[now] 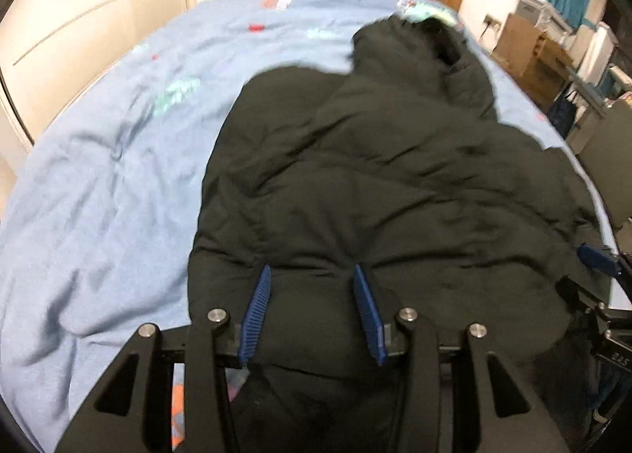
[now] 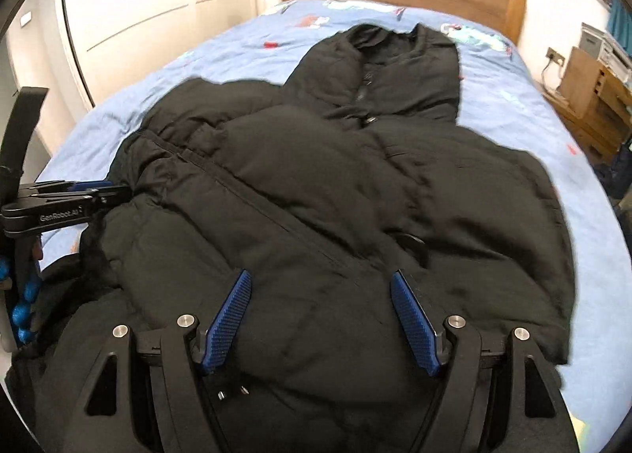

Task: Fold large clothes
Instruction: 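Fold the held sleeve across the coat body with the left gripper, release, then grasp the coat hem with both grippers and lift it toward the hood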

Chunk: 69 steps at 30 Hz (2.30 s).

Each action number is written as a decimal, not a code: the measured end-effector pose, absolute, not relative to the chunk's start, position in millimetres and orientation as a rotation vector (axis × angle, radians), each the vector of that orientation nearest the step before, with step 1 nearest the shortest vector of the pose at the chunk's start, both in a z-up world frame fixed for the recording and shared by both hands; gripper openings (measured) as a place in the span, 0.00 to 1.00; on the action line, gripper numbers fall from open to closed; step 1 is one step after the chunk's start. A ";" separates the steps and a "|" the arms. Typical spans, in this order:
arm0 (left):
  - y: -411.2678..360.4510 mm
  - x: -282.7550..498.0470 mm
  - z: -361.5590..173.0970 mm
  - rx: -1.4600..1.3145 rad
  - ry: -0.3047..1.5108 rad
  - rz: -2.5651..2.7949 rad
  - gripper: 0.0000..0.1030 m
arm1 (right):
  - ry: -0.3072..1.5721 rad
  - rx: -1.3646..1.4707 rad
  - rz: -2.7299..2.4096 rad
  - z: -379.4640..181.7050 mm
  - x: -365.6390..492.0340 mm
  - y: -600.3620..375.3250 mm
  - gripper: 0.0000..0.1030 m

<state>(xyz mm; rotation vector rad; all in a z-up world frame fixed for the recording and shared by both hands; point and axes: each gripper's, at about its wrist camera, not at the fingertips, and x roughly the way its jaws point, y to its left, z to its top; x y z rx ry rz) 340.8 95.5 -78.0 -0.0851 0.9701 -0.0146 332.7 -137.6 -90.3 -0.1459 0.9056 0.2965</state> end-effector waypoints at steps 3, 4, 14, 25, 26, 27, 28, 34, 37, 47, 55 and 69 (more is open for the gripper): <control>78.2 338.5 -73.0 -0.088 0.967 -0.055 0.41 | 0.910 -0.137 0.273 -90.1 329.6 -150.2 0.70; 70.1 339.3 -77.1 -0.078 0.985 -0.066 0.41 | 0.920 -0.128 0.266 -93.2 328.5 -153.8 0.70; 41.4 311.5 -52.9 -0.030 1.001 -0.081 0.41 | 0.991 -0.074 0.207 -92.3 297.5 -180.8 0.71; 37.0 268.3 21.3 0.028 0.949 -0.116 0.41 | 0.885 -0.036 0.193 -28.0 233.9 -226.0 0.72; 39.1 268.2 28.9 0.038 0.943 -0.114 0.41 | 0.877 -0.035 0.193 -22.7 233.4 -230.8 0.72; 41.9 267.5 34.6 0.042 0.938 -0.110 0.41 | 0.872 -0.035 0.191 -18.8 234.2 -234.5 0.72; 46.4 269.3 43.5 0.043 0.930 -0.106 0.41 | 0.862 -0.034 0.186 -11.2 235.5 -240.0 0.72; 74.0 305.5 93.4 0.028 0.881 -0.077 0.43 | 0.797 -0.064 0.159 34.0 263.2 -261.6 0.72; 86.3 339.3 117.7 0.001 0.843 -0.068 0.49 | 0.768 -0.085 0.155 58.8 296.7 -269.1 0.72; 85.6 520.0 115.8 -0.098 0.814 -0.140 0.54 | 0.748 0.031 0.214 78.8 466.7 -278.7 0.79; 60.4 630.6 46.7 -0.097 0.899 -0.174 0.55 | 0.813 0.134 0.242 25.3 582.4 -270.5 0.83; 16.0 758.1 -37.7 -0.090 0.950 -0.192 0.55 | 0.910 0.239 0.208 -55.4 727.0 -251.9 0.93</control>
